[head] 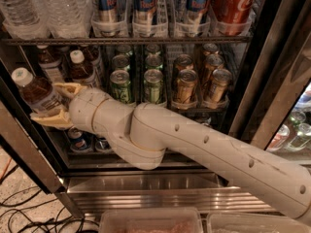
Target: Pick blue plastic bottle from middle shelf of fridge
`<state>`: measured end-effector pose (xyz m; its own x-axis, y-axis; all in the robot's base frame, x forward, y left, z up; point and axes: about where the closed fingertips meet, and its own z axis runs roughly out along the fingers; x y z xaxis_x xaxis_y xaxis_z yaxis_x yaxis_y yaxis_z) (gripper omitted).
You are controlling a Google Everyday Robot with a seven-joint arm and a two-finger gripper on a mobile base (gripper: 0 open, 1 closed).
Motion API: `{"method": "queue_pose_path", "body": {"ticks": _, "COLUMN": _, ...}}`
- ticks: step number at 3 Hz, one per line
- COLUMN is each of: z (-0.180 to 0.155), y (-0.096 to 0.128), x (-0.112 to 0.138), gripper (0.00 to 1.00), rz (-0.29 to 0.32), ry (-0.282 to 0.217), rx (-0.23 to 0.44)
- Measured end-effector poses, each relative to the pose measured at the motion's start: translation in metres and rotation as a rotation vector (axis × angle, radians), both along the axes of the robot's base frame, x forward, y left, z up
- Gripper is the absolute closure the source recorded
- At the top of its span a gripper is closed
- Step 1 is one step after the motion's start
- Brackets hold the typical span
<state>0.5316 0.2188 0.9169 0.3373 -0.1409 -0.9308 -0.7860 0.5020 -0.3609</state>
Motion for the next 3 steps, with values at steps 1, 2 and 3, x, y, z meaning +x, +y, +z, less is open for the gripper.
{"method": "queue_pose_path", "body": {"ticks": 1, "z": -0.0025, "y": 0.0003, "x": -0.0002, "gripper": 1.0, "rz": 0.005, "ry": 0.003, "rx": -0.002}}
{"method": "queue_pose_path", "body": {"ticks": 2, "z": -0.0096, "y": 0.0004, "x": -0.0003, "gripper": 1.0, "rz": 0.006, "ry": 0.003, "rx": -0.002}}
{"method": "queue_pose_path", "body": {"ticks": 3, "z": -0.0096, "y": 0.0004, "x": -0.0003, "gripper": 1.0, "rz": 0.006, "ry": 0.003, "rx": -0.002}}
